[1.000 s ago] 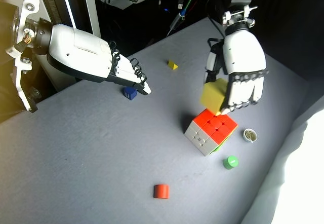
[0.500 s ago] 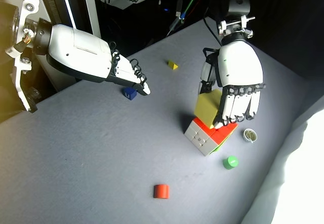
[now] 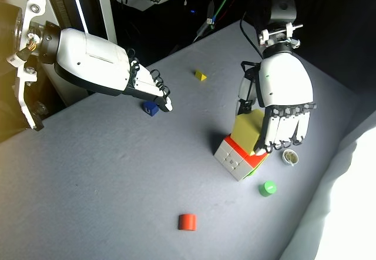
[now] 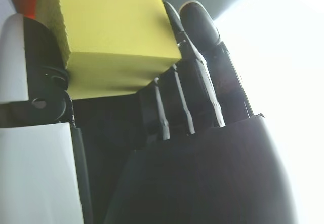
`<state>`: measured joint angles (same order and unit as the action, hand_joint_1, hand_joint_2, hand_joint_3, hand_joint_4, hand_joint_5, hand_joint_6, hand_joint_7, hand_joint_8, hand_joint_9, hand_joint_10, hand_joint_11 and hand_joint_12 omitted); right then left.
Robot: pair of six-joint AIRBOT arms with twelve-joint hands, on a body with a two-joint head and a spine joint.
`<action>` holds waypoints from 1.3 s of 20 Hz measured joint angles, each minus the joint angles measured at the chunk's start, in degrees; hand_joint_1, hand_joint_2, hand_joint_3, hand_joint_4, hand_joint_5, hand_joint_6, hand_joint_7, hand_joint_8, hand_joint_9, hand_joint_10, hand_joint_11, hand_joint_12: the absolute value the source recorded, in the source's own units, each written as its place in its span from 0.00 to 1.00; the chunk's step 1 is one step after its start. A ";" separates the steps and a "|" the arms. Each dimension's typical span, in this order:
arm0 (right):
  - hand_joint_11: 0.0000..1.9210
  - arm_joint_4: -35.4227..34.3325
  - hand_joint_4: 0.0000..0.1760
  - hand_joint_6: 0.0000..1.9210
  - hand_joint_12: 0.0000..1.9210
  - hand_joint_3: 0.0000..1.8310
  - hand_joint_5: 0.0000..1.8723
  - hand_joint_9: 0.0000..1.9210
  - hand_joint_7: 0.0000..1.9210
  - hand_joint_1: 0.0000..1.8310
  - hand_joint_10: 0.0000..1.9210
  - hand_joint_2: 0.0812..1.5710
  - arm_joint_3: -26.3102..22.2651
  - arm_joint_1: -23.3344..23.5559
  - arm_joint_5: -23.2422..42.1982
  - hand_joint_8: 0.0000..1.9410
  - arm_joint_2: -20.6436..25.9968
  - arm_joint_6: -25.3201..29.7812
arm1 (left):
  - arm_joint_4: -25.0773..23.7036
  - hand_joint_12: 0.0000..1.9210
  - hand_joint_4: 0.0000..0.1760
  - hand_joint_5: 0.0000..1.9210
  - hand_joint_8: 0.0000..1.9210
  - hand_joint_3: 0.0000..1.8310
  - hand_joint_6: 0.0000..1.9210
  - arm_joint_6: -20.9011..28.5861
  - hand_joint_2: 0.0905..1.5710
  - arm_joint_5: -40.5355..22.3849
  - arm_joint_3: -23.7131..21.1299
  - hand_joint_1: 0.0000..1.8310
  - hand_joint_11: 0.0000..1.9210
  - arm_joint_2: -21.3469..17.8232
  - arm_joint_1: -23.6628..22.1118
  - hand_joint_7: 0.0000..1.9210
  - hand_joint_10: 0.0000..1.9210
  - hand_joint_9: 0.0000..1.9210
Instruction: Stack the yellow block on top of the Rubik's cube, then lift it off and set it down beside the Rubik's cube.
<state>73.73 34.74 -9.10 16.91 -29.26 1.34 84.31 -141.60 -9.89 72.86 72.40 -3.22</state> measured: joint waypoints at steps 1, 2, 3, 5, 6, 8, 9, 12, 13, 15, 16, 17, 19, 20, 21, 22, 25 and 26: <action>0.00 0.00 0.00 0.00 0.25 0.00 0.14 0.11 0.14 0.00 0.00 0.83 0.00 0.00 -0.02 0.00 0.00 0.00 | -0.13 0.77 0.00 0.51 0.61 0.00 0.42 -0.02 0.69 -0.02 0.00 0.68 0.23 0.00 0.00 0.52 0.49 0.46; 0.00 0.00 0.00 0.00 0.25 0.00 0.14 0.11 0.14 0.00 0.00 0.83 0.00 0.00 -0.02 0.00 0.00 0.00 | -0.17 0.77 0.00 0.51 0.61 0.00 0.42 -0.02 0.69 -0.07 0.00 0.68 0.23 0.00 0.00 0.52 0.49 0.46; 0.00 0.00 0.00 0.00 0.25 0.00 0.14 0.12 0.14 0.00 0.00 0.83 0.00 0.00 -0.02 0.00 0.00 0.00 | -0.15 0.77 0.00 0.51 0.61 0.00 0.42 0.00 0.69 -0.13 0.00 0.68 0.23 0.00 0.00 0.52 0.49 0.46; 0.00 0.00 0.00 0.00 0.26 0.00 0.14 0.12 0.14 0.00 0.00 0.83 0.00 0.00 -0.02 0.00 0.00 0.00 | -0.11 0.77 0.00 0.51 0.62 0.00 0.43 0.00 0.70 -0.15 0.00 0.68 0.23 0.00 0.02 0.52 0.50 0.45; 0.00 0.00 0.00 0.00 0.24 0.00 0.13 0.11 0.14 0.00 0.00 0.83 0.00 0.00 -0.02 0.00 0.00 0.00 | -0.09 0.77 0.00 0.51 0.62 0.00 0.43 0.00 0.70 -0.17 0.00 0.68 0.22 0.00 0.09 0.52 0.50 0.45; 0.00 0.00 0.00 0.00 0.24 0.00 0.14 0.11 0.14 0.00 0.00 0.83 0.00 0.00 -0.02 0.00 0.00 -0.02 | 0.07 0.77 0.00 0.51 0.62 0.00 0.43 0.02 0.70 -0.26 0.00 0.68 0.22 0.00 0.31 0.51 0.50 0.44; 0.00 0.00 0.00 0.00 0.22 0.00 0.13 0.10 0.13 0.00 0.00 0.83 0.00 0.00 -0.02 0.00 0.00 0.00 | 0.09 0.76 0.00 0.50 0.62 0.00 0.43 0.02 0.70 -0.33 0.00 0.68 0.24 0.00 0.37 0.52 0.49 0.45; 0.00 0.00 0.00 0.00 0.22 0.00 0.13 0.11 0.13 0.00 0.00 0.83 0.00 0.00 -0.02 0.00 0.00 0.00 | 0.07 0.78 0.00 0.49 0.63 0.00 0.46 0.04 0.70 -0.63 0.00 0.68 0.22 0.24 0.61 0.51 0.50 0.44; 0.00 -0.02 0.00 0.00 0.22 0.00 0.13 0.11 0.14 0.00 0.00 0.83 0.00 0.00 -0.02 0.00 0.00 0.00 | 0.00 0.79 0.00 0.49 0.62 0.00 0.46 0.02 0.70 -0.68 0.00 0.68 0.22 0.24 0.68 0.51 0.50 0.45; 0.00 0.00 0.00 0.00 0.24 0.00 0.15 0.12 0.15 0.01 0.00 0.84 0.00 0.00 -0.02 0.00 0.00 -0.02 | -0.02 0.77 0.00 0.51 0.60 0.00 0.42 0.07 0.69 -0.98 0.00 0.68 0.24 0.44 0.83 0.52 0.50 0.46; 0.00 -0.02 0.00 0.00 0.26 0.00 0.16 0.13 0.16 0.02 0.01 0.83 0.00 0.00 -0.02 0.00 0.00 0.00 | -0.11 0.78 0.00 0.50 0.63 0.00 0.44 0.04 0.70 -1.20 0.00 0.68 0.24 0.66 0.85 0.51 0.53 0.45; 0.00 0.00 0.00 0.00 0.27 0.00 0.16 0.13 0.16 0.02 0.01 0.83 0.00 0.00 -0.02 0.00 0.00 0.00 | -0.15 0.79 0.00 0.51 0.63 0.00 0.43 0.02 0.70 -1.22 0.00 0.68 0.24 0.66 0.85 0.51 0.54 0.45; 0.00 0.02 0.00 0.00 0.26 0.00 0.16 0.13 0.16 0.02 0.00 0.83 0.00 0.00 -0.02 0.00 0.00 0.00 | -0.28 0.80 0.00 0.48 0.66 0.00 0.48 0.07 0.71 -1.31 0.00 0.67 0.21 0.66 1.03 0.48 0.55 0.41; 0.00 0.00 0.00 0.00 0.25 0.00 0.16 0.13 0.16 0.02 0.00 0.84 0.00 0.00 -0.02 0.00 0.00 -0.02 | -0.31 0.82 0.00 0.42 0.67 0.00 0.55 0.07 0.73 -1.36 0.00 0.67 0.18 0.72 1.03 0.48 0.57 0.37; 0.00 -0.02 0.00 0.00 0.27 0.00 0.16 0.13 0.16 0.01 0.00 0.83 0.00 0.00 -0.02 0.00 0.00 -0.02 | -0.31 0.83 0.00 0.38 0.68 0.00 0.60 0.07 0.75 -1.44 0.00 0.67 0.16 0.90 1.03 0.47 0.57 0.35; 0.00 0.00 0.00 0.00 0.28 0.00 0.17 0.13 0.16 0.01 0.00 0.84 0.00 0.00 -0.02 0.00 0.00 -0.02 | -0.31 0.83 0.00 0.34 0.65 0.00 0.34 0.07 0.74 -1.46 0.00 0.71 0.12 0.94 1.03 0.44 0.56 0.31; 0.00 0.00 0.00 0.00 0.25 0.00 0.16 0.13 0.16 0.03 0.01 0.83 0.00 0.00 -0.02 0.00 0.00 0.00 | -0.28 0.72 0.00 0.35 0.18 0.00 0.04 0.20 0.72 -1.49 0.00 0.57 0.06 0.94 1.14 0.38 0.31 0.30; 0.00 0.00 0.00 0.00 0.26 0.00 0.16 0.13 0.16 0.03 0.01 0.83 0.00 0.00 -0.02 0.00 0.00 -0.02 | -0.28 0.69 0.00 0.35 0.08 0.00 0.01 0.22 0.72 -1.46 0.00 0.56 0.06 0.94 1.14 0.40 0.23 0.32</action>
<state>73.73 34.74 -9.10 16.88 -29.26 1.32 84.03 -141.38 -11.35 72.86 73.34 -2.09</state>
